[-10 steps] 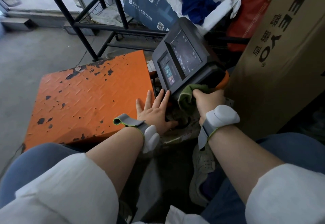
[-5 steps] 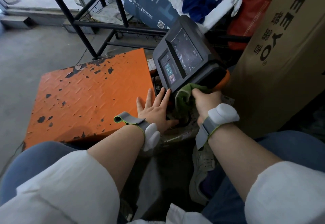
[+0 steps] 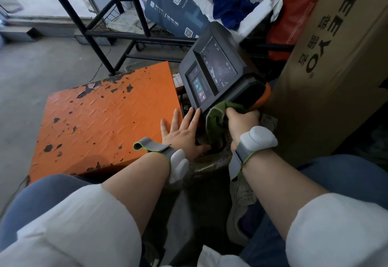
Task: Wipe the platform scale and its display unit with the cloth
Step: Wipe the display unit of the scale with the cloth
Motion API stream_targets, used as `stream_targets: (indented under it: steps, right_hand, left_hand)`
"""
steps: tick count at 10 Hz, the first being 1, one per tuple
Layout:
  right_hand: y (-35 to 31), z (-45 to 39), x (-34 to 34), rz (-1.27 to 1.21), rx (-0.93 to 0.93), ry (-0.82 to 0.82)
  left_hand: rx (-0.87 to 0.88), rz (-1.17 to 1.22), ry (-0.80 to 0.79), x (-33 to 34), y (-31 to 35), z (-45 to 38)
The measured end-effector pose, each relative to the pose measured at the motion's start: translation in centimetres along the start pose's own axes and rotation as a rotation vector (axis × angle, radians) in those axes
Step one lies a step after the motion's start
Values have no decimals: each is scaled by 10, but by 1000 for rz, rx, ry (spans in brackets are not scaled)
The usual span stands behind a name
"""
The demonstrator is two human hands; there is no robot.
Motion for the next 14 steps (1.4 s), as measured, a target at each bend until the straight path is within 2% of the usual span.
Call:
stream_targets:
  steps: [2, 4, 5, 6, 7, 8, 9, 11, 12, 13, 14]
  right_hand:
    - [-29, -13, -23, -140, -187, 108]
    - [-17, -8, -16, -77, -77, 64]
    - [-28, -4, -20, -91, -177, 91]
    - [-45, -1, -30, -151, -383, 172]
    - [-49, -4, -26, -163, -471, 170]
    - [-42, -7, -21, -167, -384, 153]
    - [-42, -8, -21, -163, -389, 168]
    - [-54, -4, -24, -20, -697, 221]
    - [-55, -1, -25, 29, -791, 242]
    - [-56, 7, -19, 153, -975, 265]
    - [-55, 3, -17, 91, -865, 242]
  left_hand:
    - [8, -8, 6, 0, 0, 0]
    - [7, -8, -9, 0, 0, 1]
    - [6, -3, -2, 0, -1, 0]
    - [9, -2, 0, 0, 0, 1]
    - [4, -1, 0, 0, 0, 1]
    - [2, -1, -11, -1, 0, 1]
    - [1, -1, -12, -1, 1, 1]
    - [-2, -5, -10, -2, 1, 2]
    - [-5, -4, -7, -1, 1, 1]
    - [-3, -14, 3, -1, 0, 1]
    - [1, 0, 0, -1, 1, 1]
Point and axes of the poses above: each hand's wrist, its own z-axis away from the middle knuckle, its own x-axis out of the palm, y = z × x, the point moved 5 cm from there along -z, towards the middle knuckle, and after that the axes turned 7 degrees about y, right-handed, at the moved point
